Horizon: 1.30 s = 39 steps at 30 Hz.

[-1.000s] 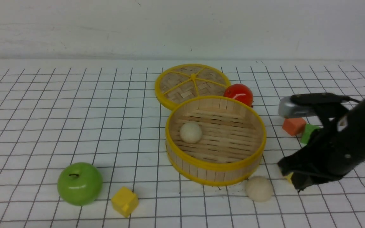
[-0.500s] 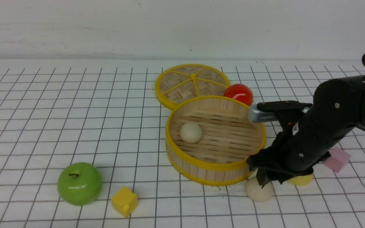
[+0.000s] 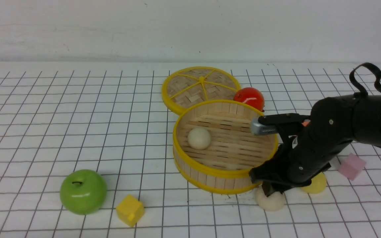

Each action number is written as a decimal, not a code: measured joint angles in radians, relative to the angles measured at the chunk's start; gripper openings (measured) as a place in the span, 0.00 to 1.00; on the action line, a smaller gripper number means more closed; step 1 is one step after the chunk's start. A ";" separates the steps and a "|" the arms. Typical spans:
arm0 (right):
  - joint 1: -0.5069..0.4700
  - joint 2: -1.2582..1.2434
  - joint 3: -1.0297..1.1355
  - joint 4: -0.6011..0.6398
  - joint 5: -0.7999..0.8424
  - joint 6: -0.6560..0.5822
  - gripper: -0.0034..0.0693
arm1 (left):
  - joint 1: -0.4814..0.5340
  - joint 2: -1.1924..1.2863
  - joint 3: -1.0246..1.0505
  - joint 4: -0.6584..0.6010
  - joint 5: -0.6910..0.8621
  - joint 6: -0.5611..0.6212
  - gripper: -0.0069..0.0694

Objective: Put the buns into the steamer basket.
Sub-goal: Use the right arm to grab a steamed stuffed bun, then use the right arm to put the steamed stuffed bun into the steamer

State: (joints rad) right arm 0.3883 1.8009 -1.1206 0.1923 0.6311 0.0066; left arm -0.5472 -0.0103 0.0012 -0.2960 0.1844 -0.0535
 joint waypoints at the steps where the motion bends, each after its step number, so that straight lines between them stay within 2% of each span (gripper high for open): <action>1: 0.000 0.004 -0.001 0.000 -0.003 -0.007 0.33 | 0.000 0.000 0.000 0.000 0.000 0.000 0.07; 5: 0.000 0.006 -0.002 -0.001 -0.004 -0.025 0.23 | 0.000 0.000 0.000 0.000 0.000 0.000 0.07; 8: 0.000 -0.012 -0.002 -0.004 0.018 -0.031 0.09 | 0.000 0.000 0.000 0.000 0.000 0.000 0.08; 10: 0.000 -0.041 -0.002 -0.004 0.042 -0.034 0.06 | 0.000 0.000 0.000 0.000 0.001 0.000 0.08; 15: 0.000 -0.182 -0.002 0.014 0.095 -0.043 0.06 | 0.000 0.000 0.000 0.000 0.001 0.000 0.09; 19: 0.000 -0.248 -0.022 0.063 0.069 -0.089 0.06 | 0.000 0.000 0.000 0.000 0.001 0.000 0.09; 24: 0.001 -0.183 -0.065 0.152 -0.121 -0.197 0.07 | 0.000 0.000 0.000 0.000 0.001 0.000 0.09; 26: 0.001 -0.077 -0.087 0.181 -0.224 -0.230 0.08 | 0.000 0.000 0.000 0.000 0.002 0.000 0.10; 29: 0.001 -0.009 -0.098 0.200 -0.257 -0.235 0.11 | 0.000 0.000 0.000 0.000 0.002 0.000 0.10; 32: 0.001 0.067 -0.109 0.222 -0.279 -0.238 0.21 | 0.000 0.000 0.000 0.000 0.002 0.000 0.10; 33: 0.001 0.074 -0.111 0.222 -0.286 -0.238 0.29 | 0.000 0.000 0.000 0.000 0.002 0.000 0.10; 34: 0.001 0.074 -0.112 0.222 -0.286 -0.238 0.30 | 0.000 0.000 0.000 0.000 0.002 0.000 0.11; 36: 0.001 0.064 -0.116 0.218 -0.291 -0.238 0.46 | 0.000 0.000 0.000 0.000 0.002 0.000 0.11; 37: 0.001 0.062 -0.116 0.217 -0.291 -0.238 0.48 | 0.000 0.000 0.000 0.000 0.002 0.000 0.11; 38: 0.001 0.037 -0.117 0.210 -0.279 -0.238 0.60 | 0.000 0.000 0.000 0.000 0.002 0.000 0.11; 39: 0.001 0.014 -0.117 0.205 -0.265 -0.238 0.66 | 0.000 0.000 0.000 0.000 0.003 0.000 0.11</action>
State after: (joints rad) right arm 0.3895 1.8146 -1.2374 0.3968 0.3662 -0.2318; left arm -0.5472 -0.0103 0.0012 -0.2960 0.1873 -0.0535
